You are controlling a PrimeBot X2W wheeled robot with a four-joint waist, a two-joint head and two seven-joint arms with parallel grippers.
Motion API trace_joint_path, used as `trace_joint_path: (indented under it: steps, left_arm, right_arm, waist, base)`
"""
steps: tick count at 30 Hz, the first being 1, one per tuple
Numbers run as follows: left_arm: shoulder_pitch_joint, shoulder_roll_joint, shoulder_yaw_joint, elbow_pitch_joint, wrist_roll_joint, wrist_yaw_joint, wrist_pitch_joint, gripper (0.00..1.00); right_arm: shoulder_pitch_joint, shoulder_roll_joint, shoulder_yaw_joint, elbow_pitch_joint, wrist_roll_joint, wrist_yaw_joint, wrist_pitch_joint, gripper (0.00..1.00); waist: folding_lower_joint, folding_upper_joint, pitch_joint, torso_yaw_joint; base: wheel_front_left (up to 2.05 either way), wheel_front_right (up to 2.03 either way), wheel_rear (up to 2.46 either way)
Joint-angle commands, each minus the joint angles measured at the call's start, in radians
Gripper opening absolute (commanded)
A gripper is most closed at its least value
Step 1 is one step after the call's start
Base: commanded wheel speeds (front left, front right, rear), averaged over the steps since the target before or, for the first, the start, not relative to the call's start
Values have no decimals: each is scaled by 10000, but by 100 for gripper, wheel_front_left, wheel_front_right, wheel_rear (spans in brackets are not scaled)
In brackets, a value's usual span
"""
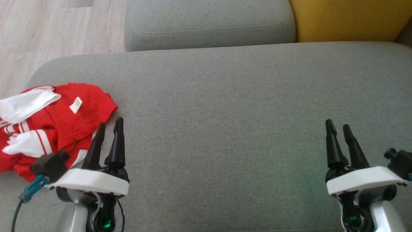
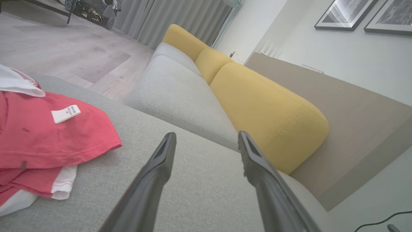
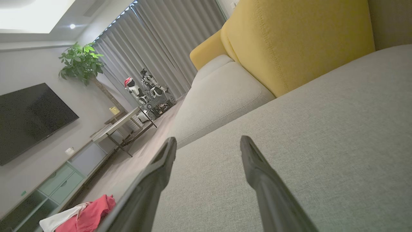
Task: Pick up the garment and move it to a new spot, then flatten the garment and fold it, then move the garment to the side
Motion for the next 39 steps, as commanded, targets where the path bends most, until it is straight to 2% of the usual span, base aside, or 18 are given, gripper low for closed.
trace_joint_path:
  steps: [1, 20, 39]
  left_arm:
    - [-434, 192, 132, -417, 389, 53, -132, 100]
    - [-230, 433, -266, -13, 2857, 429, -687, 100]
    - [-218, 514, -463, 350, 4764, 639, -1213, 100]
  right_arm:
    - [-418, -164, 217, -445, -397, -5, -121, 100]
    - [-260, -32, 600, -300, -3008, -6, -379, 100]
    - [-174, 99, 794, -188, -5145, -7, -637, 100]
  waist:
    - [0, 0, -12, -12]
    - [0, 0, -41, -42]
    - [0, 0, -13, -30]
  base:
    - [0, 0, 0]
    - [0, 0, 0]
    - [0, 0, 0]
